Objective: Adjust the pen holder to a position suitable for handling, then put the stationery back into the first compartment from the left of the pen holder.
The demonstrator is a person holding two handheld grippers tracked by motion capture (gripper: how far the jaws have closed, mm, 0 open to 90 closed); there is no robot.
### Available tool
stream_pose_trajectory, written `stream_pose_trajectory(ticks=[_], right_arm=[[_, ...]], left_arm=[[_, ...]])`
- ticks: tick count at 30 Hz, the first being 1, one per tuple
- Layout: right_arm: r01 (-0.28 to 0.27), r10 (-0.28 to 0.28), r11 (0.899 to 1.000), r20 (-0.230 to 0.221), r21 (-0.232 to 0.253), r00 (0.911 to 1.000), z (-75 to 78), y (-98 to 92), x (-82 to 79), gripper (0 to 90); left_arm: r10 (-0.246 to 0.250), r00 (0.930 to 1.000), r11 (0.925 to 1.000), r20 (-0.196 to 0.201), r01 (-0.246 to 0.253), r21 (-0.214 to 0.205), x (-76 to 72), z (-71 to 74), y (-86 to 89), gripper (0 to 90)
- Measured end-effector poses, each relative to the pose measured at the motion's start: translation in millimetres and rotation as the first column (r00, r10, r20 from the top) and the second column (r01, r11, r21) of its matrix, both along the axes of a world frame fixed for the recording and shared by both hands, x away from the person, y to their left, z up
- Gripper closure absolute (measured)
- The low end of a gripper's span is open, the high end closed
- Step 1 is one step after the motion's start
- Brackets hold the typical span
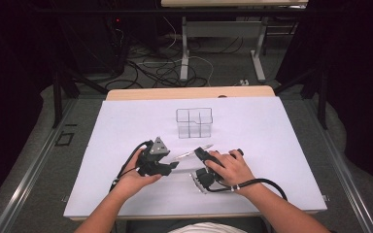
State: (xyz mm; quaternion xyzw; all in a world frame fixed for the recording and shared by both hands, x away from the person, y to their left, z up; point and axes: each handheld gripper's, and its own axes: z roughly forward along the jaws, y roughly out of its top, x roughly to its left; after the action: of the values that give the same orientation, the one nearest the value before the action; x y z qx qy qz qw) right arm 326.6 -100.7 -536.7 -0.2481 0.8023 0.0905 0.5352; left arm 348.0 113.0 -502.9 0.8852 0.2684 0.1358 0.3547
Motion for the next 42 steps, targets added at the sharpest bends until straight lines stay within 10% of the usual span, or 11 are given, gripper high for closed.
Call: stream_pose_trajectory(ticks=[31, 42], right_arm=[[-0.033, 0.034, 0.998, 0.031, -0.049, 0.9989, -3.6, 2.1, -3.5, 79.7], [-0.028, 0.029, 0.999, 0.034, -0.038, 0.999, -2.3, 1.7, -4.2, 79.7]], left_arm=[[-0.065, 0.995, 0.9757, -0.075, 0.079, 0.204, 20.5, 9.6, -38.7, 63.0], [-0.107, 0.9904, 0.949, -0.087, 0.128, 0.288, 25.2, 17.0, -60.5, 69.0]])
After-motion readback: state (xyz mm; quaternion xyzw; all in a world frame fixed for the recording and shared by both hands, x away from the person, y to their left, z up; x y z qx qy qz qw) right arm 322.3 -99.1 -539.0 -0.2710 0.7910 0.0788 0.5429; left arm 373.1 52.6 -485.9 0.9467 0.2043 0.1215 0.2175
